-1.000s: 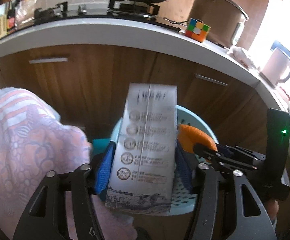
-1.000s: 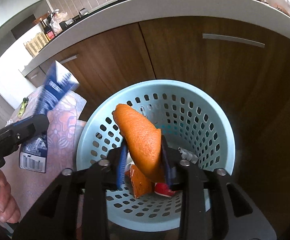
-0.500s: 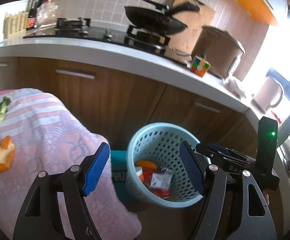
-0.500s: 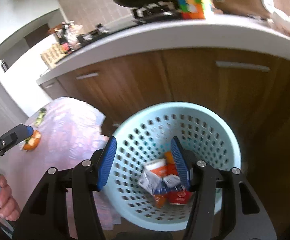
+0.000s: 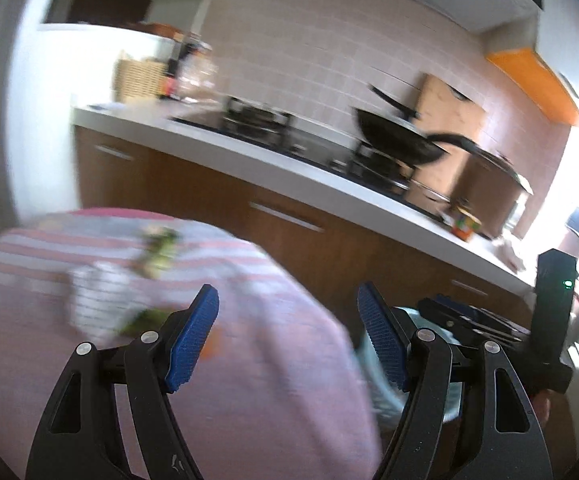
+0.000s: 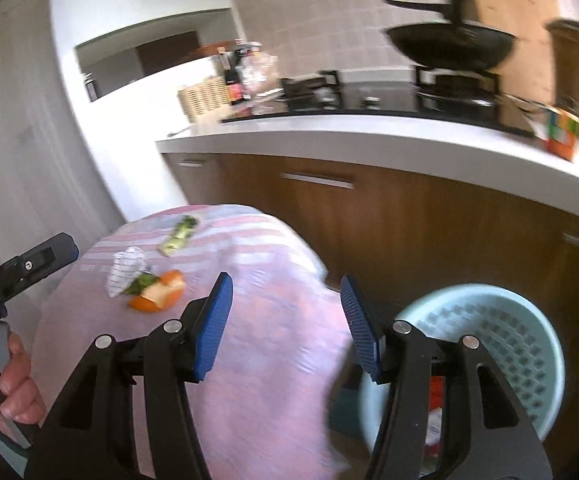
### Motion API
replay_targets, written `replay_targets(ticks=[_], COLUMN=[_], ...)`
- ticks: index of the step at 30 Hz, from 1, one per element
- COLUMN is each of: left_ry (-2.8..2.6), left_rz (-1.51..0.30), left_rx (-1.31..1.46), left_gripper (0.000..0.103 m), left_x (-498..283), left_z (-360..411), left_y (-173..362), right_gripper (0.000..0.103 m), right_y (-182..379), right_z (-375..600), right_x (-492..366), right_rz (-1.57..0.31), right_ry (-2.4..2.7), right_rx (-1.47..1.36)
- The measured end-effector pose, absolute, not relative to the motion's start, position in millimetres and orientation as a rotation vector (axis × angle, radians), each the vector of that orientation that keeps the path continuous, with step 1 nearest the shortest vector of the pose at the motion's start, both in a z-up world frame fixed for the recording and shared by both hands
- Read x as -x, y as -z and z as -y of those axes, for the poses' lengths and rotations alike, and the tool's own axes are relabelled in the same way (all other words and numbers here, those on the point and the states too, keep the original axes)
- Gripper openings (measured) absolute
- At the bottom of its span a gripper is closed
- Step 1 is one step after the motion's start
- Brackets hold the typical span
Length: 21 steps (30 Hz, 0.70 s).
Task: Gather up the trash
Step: 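Move both tools back over the table toward the napkin and peel, then grasp the white dotted napkin with the left tool while the right tool grasps the orange peel half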
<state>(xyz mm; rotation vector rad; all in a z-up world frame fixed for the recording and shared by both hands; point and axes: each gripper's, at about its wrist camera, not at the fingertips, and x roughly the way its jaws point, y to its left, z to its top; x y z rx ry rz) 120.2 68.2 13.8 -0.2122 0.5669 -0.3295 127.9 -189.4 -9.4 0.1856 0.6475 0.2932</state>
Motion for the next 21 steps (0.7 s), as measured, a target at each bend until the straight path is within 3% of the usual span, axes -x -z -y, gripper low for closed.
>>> replay_targets(ticks=[10,21], left_ry=[0.123,0.21], left_rz=[-0.674,-0.831], left_rx=[0.264,0.283], left_gripper=[0.077,0.074], left_x=[-183,-245], left_z=[-195,-193], left_y=[29,88], right_gripper=[0.052,0.053], right_y=[34,70], right_z=[71,20], right_x=[-177,-199], right_rz=[-0.67,-0.766], right_ry=[-0.416,-0.464], right_rx=[-0.113,-0.038])
